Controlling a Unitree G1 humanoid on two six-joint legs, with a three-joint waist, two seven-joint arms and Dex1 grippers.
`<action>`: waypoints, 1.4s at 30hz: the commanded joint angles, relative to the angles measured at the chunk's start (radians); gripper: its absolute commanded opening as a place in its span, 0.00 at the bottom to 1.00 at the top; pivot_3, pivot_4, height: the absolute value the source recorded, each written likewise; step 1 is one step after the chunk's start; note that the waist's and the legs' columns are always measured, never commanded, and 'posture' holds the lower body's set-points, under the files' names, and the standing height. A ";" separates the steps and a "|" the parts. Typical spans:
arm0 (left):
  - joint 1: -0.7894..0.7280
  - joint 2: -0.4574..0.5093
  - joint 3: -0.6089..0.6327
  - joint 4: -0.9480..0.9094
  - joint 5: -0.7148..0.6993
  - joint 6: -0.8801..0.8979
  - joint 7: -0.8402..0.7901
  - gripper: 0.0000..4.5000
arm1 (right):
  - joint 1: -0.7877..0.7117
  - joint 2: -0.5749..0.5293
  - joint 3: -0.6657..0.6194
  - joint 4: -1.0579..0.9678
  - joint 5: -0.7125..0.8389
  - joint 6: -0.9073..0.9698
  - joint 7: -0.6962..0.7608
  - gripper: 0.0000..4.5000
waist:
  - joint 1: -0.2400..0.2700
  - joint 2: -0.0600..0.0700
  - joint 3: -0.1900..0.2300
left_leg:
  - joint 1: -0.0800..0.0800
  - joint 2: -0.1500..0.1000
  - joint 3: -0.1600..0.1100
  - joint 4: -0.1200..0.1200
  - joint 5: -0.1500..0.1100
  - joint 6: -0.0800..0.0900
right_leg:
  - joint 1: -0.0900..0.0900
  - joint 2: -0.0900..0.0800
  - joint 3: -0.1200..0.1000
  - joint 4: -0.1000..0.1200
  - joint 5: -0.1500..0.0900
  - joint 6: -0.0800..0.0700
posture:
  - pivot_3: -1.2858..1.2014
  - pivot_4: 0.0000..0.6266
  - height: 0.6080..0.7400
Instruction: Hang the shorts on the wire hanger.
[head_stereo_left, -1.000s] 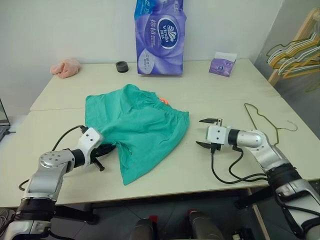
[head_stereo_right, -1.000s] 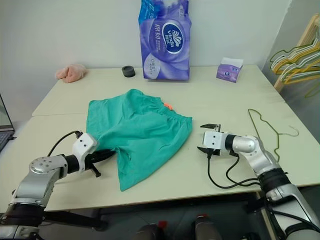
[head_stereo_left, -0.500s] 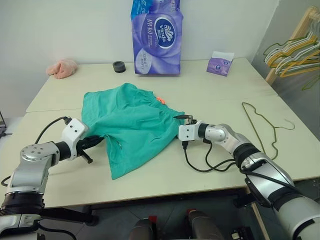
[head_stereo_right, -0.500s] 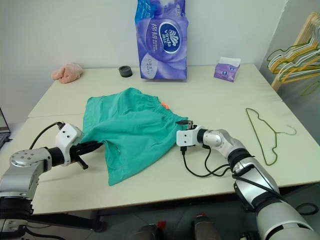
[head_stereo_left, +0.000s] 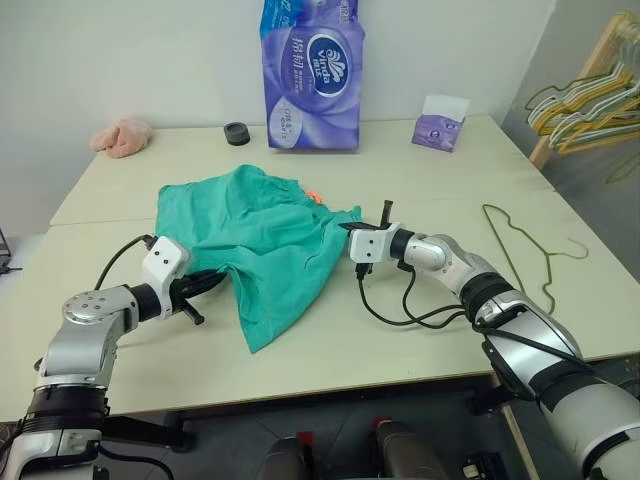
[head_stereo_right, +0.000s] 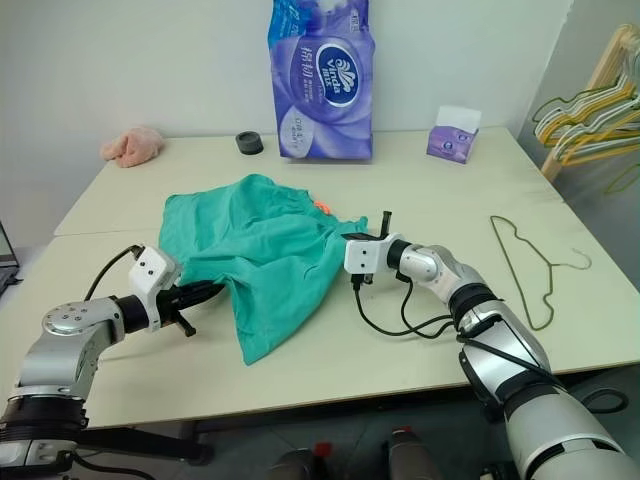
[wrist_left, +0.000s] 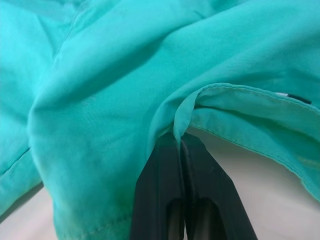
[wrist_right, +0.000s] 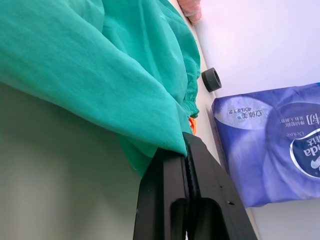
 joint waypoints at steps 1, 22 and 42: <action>0.053 0.044 0.063 -0.163 -0.136 0.139 -0.075 0.26 | -0.021 -0.004 -0.015 -0.019 -0.002 0.006 -0.017 0.00 | -0.010 0.000 0.000 | 0.000 0.000 0.000 0.000 0.000 0.000 | 0.000 0.000 0.000 0.000 0.000 0.000 | 0.48 0.15 1.00; 0.046 -0.055 -0.247 -0.483 -0.139 0.320 0.078 1.00 | -0.031 0.022 -0.058 -0.060 0.045 0.126 0.076 0.00 | -0.015 0.001 0.000 | 0.001 0.000 -0.003 0.000 0.000 -0.001 | 0.002 0.002 0.000 0.000 -0.001 -0.002 | 0.48 0.15 1.00; 0.077 -0.133 -0.316 -0.410 -0.037 0.267 0.109 1.00 | -0.007 -0.037 -0.077 -0.208 0.069 0.164 0.156 0.00 | -0.019 0.001 0.000 | 0.000 0.001 -0.003 0.000 0.000 -0.001 | 0.001 0.002 0.000 0.000 -0.001 -0.002 | 0.48 0.15 1.00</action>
